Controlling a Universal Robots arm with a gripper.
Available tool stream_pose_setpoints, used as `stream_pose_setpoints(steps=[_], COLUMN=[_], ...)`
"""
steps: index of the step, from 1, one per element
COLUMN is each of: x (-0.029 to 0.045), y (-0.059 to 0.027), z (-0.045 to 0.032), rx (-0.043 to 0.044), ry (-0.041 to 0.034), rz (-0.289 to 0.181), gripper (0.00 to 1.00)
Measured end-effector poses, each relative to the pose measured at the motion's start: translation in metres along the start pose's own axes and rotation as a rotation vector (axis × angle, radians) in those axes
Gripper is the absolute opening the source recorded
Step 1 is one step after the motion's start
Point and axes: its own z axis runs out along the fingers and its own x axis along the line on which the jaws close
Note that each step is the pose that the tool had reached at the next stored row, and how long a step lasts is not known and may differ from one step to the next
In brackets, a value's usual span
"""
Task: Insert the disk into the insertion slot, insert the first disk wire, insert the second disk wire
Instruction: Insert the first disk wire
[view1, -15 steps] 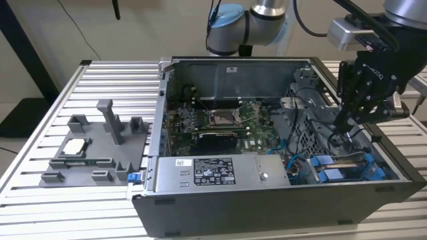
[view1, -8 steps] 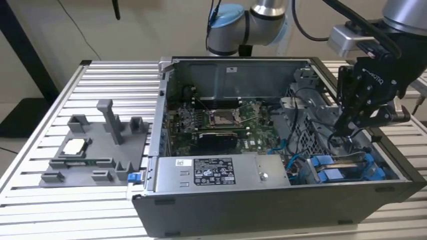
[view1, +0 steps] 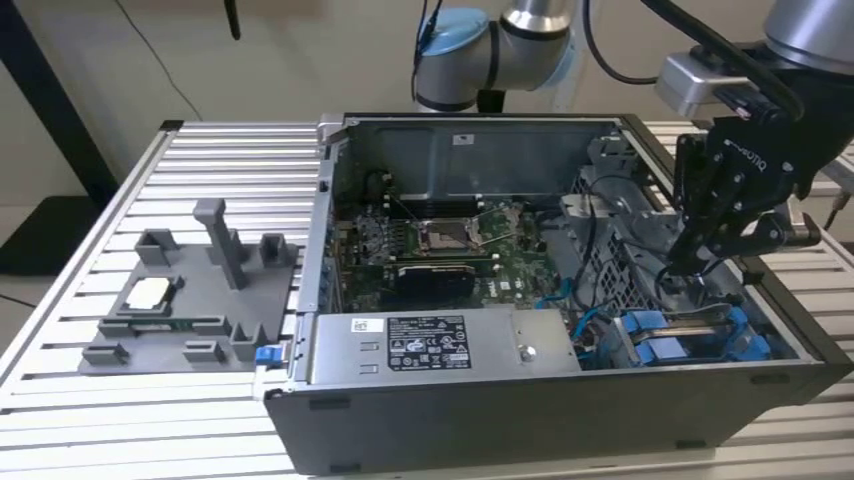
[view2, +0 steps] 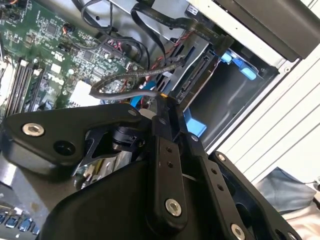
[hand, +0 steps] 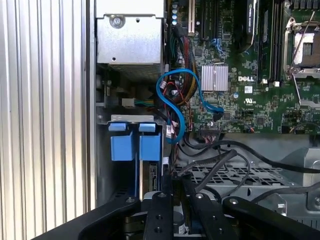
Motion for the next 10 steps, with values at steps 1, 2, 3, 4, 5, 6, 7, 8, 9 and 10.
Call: stream_pose_setpoints(steps=[1,2,3,4,5,6,7,8,9,10], x=[-0.0001,0.0000,-0.0001,-0.0002,-0.0003,-0.0003,-0.0002,-0.0003,-0.0003,-0.0004], y=[0.0000,0.0000,-0.0001,-0.0001,-0.0001,-0.0002,-0.0004,-0.0007,-0.0011,-0.0015], z=[0.0003,0.0005,0.0009,0.0012,0.0018,0.0026,0.0034,0.0043,0.0051,0.0060], rx=[0.0000,0.0002,0.0003,0.0005,0.0007,0.0007,0.0008,0.0008,0.0008,0.0007], ry=[0.0090,0.0205,0.0324,0.0443,0.0547,0.0607,0.0627,0.0640,0.0652,0.0658], rz=[0.000,0.000,0.000,0.000,0.000,0.000,0.000,0.000,0.000,0.000], gripper=[0.19,0.19,0.19,0.19,0.19,0.19,0.19,0.19,0.19,0.19])
